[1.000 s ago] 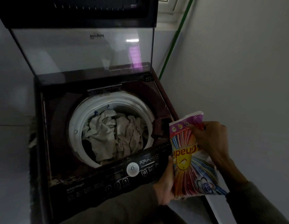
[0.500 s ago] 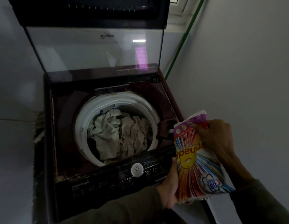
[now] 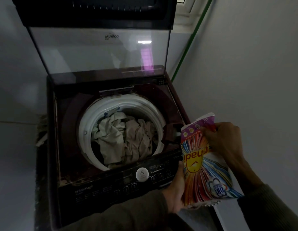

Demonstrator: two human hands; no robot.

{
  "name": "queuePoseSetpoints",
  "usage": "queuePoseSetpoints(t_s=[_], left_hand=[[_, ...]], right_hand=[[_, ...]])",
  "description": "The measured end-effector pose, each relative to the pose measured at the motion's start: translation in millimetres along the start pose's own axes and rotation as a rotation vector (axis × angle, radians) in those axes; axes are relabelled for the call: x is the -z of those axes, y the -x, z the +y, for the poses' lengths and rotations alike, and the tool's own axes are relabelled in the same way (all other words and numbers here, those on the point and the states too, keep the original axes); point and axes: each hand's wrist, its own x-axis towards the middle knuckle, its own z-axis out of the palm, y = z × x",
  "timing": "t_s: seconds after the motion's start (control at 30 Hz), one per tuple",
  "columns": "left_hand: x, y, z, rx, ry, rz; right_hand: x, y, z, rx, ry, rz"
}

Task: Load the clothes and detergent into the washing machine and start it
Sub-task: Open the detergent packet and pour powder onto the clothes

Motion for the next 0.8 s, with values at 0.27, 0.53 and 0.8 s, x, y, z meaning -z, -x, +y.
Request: queuePoseSetpoints(t_s=[0.27,0.53,0.8], left_hand=[[0,0,-3,-0.001,-0.017,0.051],[-7,5,-5,-0.016,-0.042,0.04],[-11,7,-7,-0.012,-0.004,0.018]], right_hand=[[1,0,1,-0.005,0.0,0.007],[3,3,2,0.006,0.007,-0.002],[3,3,6,0.012,0.003,-0.001]])
